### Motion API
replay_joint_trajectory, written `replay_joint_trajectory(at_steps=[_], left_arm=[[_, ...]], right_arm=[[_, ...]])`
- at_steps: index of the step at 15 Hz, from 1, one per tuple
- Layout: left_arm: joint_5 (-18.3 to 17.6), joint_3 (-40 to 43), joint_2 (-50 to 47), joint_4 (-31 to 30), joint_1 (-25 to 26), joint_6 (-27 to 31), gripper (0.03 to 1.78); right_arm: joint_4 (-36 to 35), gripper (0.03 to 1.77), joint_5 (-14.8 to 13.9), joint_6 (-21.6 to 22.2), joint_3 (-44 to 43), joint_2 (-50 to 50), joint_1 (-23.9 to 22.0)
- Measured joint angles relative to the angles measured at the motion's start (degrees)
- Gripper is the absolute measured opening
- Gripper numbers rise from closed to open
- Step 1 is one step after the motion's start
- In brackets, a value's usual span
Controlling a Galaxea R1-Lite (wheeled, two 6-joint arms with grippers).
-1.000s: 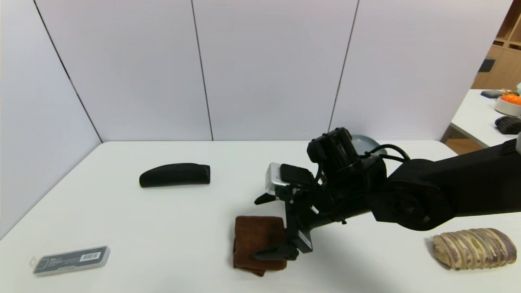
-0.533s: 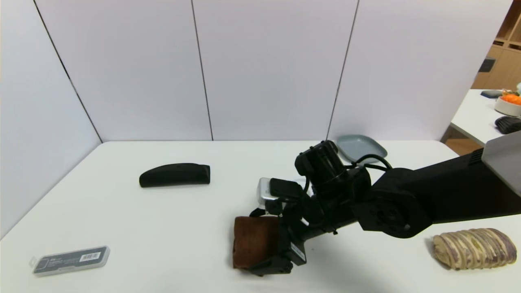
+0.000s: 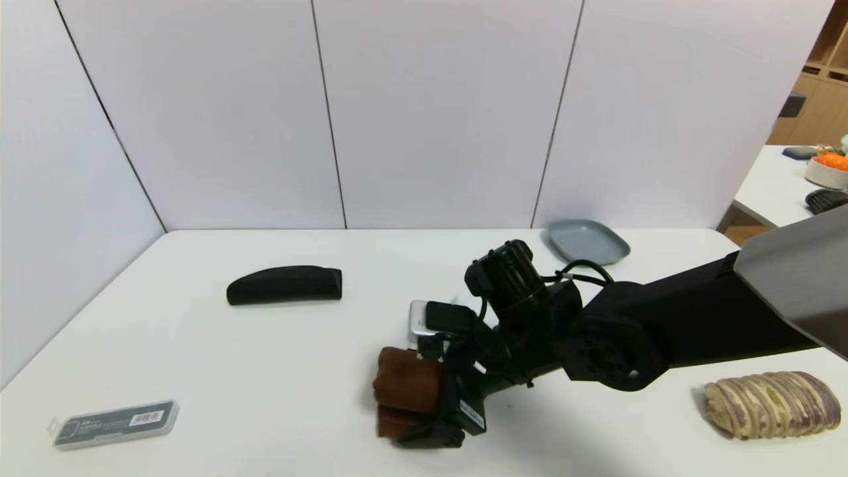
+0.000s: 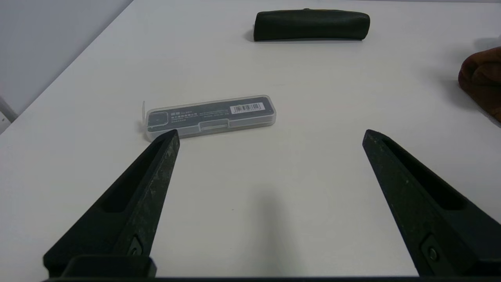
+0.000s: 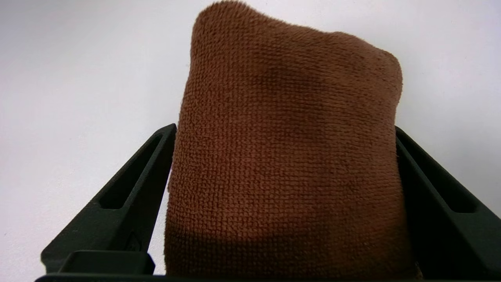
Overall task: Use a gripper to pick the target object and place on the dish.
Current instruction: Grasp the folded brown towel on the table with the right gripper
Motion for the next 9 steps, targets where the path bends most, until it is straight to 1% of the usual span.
replay_joint_trajectory(at_steps=[3,8,9], left_arm=[[0.0,0.0,0.0,0.0,0.0,0.0,1.69],[0.0,0.0,0.0,0.0,0.0,0.0,1.69],[0.0,0.0,0.0,0.0,0.0,0.0,1.69]], right_arm=[[-0.5,1.71,-0.2,-0.5,-0.6,1.1,0.0],[-0.5,1.71,-0.1,-3.5,-0.5,1.4,-0.2],[-0.6,1.53,0.0,-3.5,-0.6,1.5,-0.4]])
